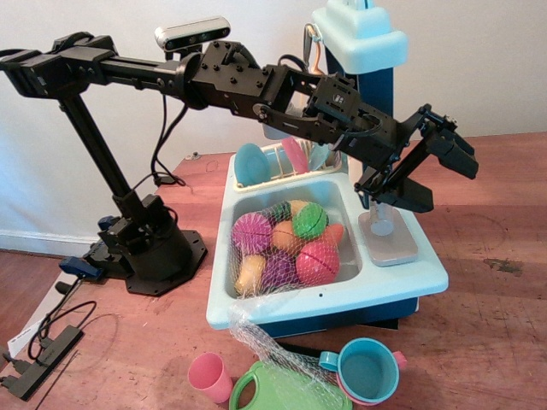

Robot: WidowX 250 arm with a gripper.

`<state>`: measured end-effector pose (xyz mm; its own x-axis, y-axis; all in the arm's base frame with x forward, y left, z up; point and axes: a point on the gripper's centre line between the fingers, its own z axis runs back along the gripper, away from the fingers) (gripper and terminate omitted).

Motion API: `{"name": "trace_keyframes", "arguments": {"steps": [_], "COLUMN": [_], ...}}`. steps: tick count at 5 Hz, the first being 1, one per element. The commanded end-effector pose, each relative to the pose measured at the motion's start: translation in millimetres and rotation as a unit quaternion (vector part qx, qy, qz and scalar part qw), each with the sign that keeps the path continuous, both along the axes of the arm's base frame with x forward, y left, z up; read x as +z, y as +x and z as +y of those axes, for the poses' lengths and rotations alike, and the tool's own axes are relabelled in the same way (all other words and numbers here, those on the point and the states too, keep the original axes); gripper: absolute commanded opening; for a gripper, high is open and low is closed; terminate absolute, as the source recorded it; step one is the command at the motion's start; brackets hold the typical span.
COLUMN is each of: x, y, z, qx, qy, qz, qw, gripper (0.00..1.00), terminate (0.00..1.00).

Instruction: Turn lever vertical to front

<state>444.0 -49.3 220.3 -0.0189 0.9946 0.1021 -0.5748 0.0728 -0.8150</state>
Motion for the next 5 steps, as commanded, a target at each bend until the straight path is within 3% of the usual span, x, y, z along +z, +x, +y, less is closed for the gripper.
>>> {"name": "trace_keyframes", "arguments": {"steps": [1,2,3,5], "x": [0.0,-3.8,-0.4,-5.6], "y": [0.0,-0.4,-6.6,-22.7], "z": [0.0,6.9,18.9,28.5], "qx": [0.000,0.004,0.002,0.006], "qy": [0.000,0.011,0.027,0.027], "qz": [0.000,0.010,0.040,0.052], "qw": [1.0000,0.9999,0.9988,0.9983], "gripper": [1.00,1.00,1.00,1.00], "terminate": [0.00,0.00,0.00,0.00]}}
